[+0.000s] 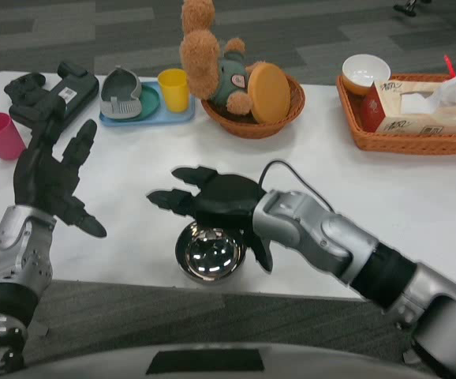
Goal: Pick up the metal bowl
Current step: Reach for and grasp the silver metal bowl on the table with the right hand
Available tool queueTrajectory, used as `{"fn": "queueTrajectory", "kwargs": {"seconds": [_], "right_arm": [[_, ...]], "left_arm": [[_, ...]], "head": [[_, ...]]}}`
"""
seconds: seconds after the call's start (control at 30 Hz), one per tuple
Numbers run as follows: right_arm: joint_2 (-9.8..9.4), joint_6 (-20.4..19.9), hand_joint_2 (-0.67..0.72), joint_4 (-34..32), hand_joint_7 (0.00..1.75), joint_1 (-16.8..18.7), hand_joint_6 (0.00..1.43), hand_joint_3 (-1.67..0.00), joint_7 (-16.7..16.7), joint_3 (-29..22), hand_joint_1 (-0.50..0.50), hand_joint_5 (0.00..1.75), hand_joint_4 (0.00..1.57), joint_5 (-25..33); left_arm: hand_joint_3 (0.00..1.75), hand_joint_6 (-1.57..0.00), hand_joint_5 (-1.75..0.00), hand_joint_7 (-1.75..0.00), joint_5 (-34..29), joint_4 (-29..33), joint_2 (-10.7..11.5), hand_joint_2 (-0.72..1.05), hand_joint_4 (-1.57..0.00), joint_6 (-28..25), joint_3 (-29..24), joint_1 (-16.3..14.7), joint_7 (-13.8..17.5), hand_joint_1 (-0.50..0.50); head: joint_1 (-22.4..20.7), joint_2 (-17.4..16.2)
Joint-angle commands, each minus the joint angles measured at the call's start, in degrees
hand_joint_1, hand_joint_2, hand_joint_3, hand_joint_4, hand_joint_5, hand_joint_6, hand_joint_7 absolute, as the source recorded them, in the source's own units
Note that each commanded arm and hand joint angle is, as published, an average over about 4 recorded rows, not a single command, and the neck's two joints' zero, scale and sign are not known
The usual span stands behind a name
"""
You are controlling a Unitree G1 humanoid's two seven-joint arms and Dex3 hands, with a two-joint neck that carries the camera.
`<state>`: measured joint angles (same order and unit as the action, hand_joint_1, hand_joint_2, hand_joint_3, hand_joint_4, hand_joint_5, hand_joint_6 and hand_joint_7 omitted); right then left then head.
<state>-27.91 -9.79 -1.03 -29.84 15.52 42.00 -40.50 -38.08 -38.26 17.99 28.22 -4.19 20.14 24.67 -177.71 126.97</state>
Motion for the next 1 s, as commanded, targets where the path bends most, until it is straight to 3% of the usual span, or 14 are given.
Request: {"fn": "queueTrajectory", "kwargs": {"seconds": [0.03,0.2,0.3,0.53,1.0], "right_arm": [[-1.66,-4.49,0.08,3.69,0.0,-3.93,0.0,-0.1,-5.1,4.12,-0.17,0.0,0.0,-1.36],[-2.17,-3.52,0.03,5.21,0.0,-7.55,0.0,-0.08,-7.01,10.01,-0.17,0.0,0.0,-2.64],[-2.7,-2.31,0.03,7.93,0.0,-12.32,0.0,-0.08,-6.99,16.84,-0.17,0.0,0.0,-1.08],[-3.82,-0.84,-0.03,9.56,0.0,-18.98,0.0,-0.08,-7.17,26.51,-0.17,0.0,0.0,2.62],[-6.01,0.52,-0.07,9.6,0.0,-24.69,0.0,-0.14,-7.43,36.66,-0.17,0.0,0.0,6.31]], "left_arm": [[0.09,-0.03,0.0,0.0,-0.83,-1.1,0.68,-0.44,-0.22,-0.01,0.26,0.93,0.12,-0.5],[0.09,-0.03,0.0,0.0,-1.58,-1.45,0.55,-0.37,-0.22,0.19,-0.4,1.28,0.09,-0.5],[0.09,-0.03,0.0,0.0,-1.71,-2.2,0.59,-0.37,-0.22,0.32,-0.73,1.83,0.03,-0.5],[0.09,-0.03,0.0,0.0,-1.91,-3.36,0.77,-0.37,-0.22,0.35,0.19,2.93,0.07,-0.5],[0.09,-0.05,0.0,0.0,-2.44,-3.54,0.99,-0.37,-0.22,0.52,0.68,2.58,0.12,-0.5]], "head": [[-0.13,-0.35],[-0.76,-0.75],[-0.92,-1.11],[-1.08,-1.4],[-2.26,-2.01]]}}
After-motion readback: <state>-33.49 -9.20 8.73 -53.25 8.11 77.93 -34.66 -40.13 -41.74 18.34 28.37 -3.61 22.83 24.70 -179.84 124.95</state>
